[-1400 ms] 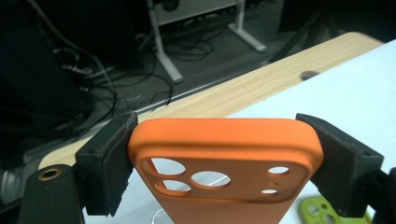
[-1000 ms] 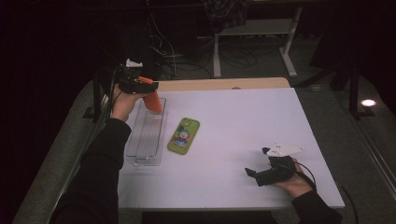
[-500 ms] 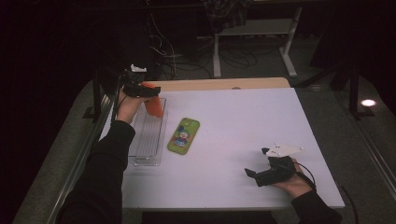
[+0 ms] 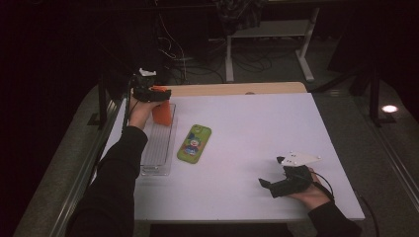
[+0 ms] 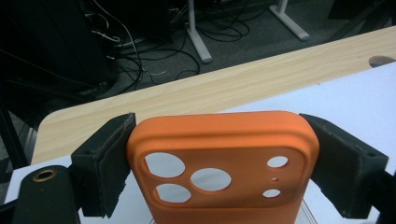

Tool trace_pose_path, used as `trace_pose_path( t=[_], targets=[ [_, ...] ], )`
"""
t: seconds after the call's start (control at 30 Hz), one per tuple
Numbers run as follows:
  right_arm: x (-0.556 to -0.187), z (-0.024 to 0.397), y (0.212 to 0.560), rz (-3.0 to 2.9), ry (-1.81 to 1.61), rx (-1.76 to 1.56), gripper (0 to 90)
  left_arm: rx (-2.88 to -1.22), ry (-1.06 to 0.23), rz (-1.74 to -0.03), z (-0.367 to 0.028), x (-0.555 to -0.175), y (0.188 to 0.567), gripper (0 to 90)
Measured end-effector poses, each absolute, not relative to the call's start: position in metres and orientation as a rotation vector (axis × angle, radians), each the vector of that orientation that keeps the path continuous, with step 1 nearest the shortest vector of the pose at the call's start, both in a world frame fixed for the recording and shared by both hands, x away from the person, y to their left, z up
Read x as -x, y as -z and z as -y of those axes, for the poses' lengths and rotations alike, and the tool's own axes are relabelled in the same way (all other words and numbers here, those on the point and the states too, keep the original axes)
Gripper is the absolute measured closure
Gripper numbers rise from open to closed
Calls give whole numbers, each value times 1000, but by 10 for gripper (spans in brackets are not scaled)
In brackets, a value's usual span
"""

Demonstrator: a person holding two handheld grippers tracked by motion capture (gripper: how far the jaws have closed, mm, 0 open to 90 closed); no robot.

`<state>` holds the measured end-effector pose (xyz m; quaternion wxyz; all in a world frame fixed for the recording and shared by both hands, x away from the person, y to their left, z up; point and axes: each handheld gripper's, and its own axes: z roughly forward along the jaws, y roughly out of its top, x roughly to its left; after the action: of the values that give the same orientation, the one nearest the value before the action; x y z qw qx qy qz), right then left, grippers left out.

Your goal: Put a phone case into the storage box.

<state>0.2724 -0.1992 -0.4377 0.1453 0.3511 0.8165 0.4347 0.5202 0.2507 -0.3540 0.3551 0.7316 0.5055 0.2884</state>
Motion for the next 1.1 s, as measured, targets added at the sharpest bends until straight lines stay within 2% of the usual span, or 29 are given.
trace_pose_path(
  t=[0.43,0.73,1.1],
  targets=[
    [-273,199,438,-2354,-1251,-1007,0,-1837,-779,-1332,-252,-528,358,136],
    [-273,199,439,-2354,-1252,-1008,0,-1824,-759,-1328,-253,-530,356,54],
    [-273,198,439,-2356,-1249,-1013,0,-1848,-755,-1285,-264,-521,340,29]
  ],
)
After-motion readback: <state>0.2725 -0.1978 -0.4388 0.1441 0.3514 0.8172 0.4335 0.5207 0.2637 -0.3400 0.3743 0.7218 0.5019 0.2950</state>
